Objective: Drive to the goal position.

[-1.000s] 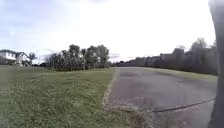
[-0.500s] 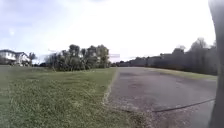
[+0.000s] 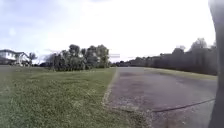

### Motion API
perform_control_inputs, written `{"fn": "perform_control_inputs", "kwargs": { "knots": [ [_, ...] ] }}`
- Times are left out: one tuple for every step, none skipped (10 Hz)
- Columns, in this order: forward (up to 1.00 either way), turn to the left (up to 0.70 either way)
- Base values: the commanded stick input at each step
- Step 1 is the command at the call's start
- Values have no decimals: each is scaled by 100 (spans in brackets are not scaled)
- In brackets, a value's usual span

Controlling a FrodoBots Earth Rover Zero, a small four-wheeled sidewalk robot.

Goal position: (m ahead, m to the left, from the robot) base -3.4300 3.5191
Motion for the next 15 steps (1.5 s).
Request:
{"fn": "perform_control_inputs", "kwargs": {
  "knots": [
    [0,0],
    [0,0],
    [0,0],
    [0,0],
    [0,0],
    [0,0],
    [0,0],
    [0,0],
    [3,0],
    [3,0],
    [0,0],
    [0,0],
    [0,0],
    [0,0],
    [0,0]
  ]
}}
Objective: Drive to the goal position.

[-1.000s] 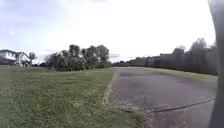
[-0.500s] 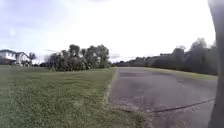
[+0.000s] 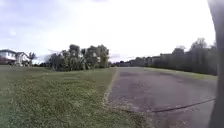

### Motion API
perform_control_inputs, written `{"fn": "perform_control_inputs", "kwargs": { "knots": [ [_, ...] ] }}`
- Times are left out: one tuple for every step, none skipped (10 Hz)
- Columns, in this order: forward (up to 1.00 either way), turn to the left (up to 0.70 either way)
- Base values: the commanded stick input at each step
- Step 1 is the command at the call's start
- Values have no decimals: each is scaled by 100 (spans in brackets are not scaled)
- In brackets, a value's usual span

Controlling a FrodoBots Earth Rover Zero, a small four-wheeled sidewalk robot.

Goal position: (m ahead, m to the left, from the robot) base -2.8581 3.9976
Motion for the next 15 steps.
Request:
{"fn": "perform_control_inputs", "kwargs": {
  "knots": [
    [0,0],
    [0,0],
    [0,0],
    [0,0],
    [1,0],
    [0,0],
    [0,0],
    [0,0],
    [0,0],
    [0,0],
    [0,0],
    [0,0],
    [0,0],
    [0,0],
    [2,0]
  ]
}}
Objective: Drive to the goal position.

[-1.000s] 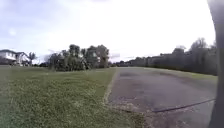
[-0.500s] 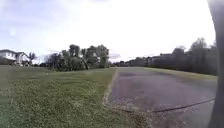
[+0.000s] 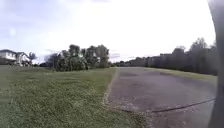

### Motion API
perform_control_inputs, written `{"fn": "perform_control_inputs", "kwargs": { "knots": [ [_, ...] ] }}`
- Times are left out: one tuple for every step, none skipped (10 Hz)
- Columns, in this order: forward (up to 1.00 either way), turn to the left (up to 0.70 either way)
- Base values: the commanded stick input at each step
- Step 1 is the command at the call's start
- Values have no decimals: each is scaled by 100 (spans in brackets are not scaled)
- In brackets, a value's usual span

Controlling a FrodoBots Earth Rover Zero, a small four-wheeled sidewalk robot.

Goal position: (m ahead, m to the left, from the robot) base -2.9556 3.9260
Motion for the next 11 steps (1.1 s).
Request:
{"fn": "perform_control_inputs", "kwargs": {
  "knots": [
    [0,0],
    [3,0],
    [2,0],
    [0,0],
    [0,0],
    [0,0],
    [0,0],
    [0,0],
    [0,0],
    [0,0],
    [0,0]
  ]
}}
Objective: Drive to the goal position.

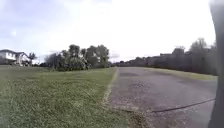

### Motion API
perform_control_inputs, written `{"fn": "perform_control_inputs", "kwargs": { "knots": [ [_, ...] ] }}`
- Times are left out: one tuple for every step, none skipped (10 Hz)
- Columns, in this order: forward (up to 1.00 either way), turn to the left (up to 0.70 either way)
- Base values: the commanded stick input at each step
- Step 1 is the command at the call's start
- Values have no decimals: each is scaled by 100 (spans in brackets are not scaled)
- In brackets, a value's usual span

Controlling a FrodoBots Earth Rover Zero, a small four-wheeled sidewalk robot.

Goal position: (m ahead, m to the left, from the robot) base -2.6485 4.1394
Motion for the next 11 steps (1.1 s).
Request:
{"fn": "perform_control_inputs", "kwargs": {
  "knots": [
    [0,0],
    [2,0],
    [0,0],
    [0,0],
    [0,0],
    [0,0],
    [0,0],
    [0,0],
    [0,0],
    [0,0],
    [3,0]
  ]
}}
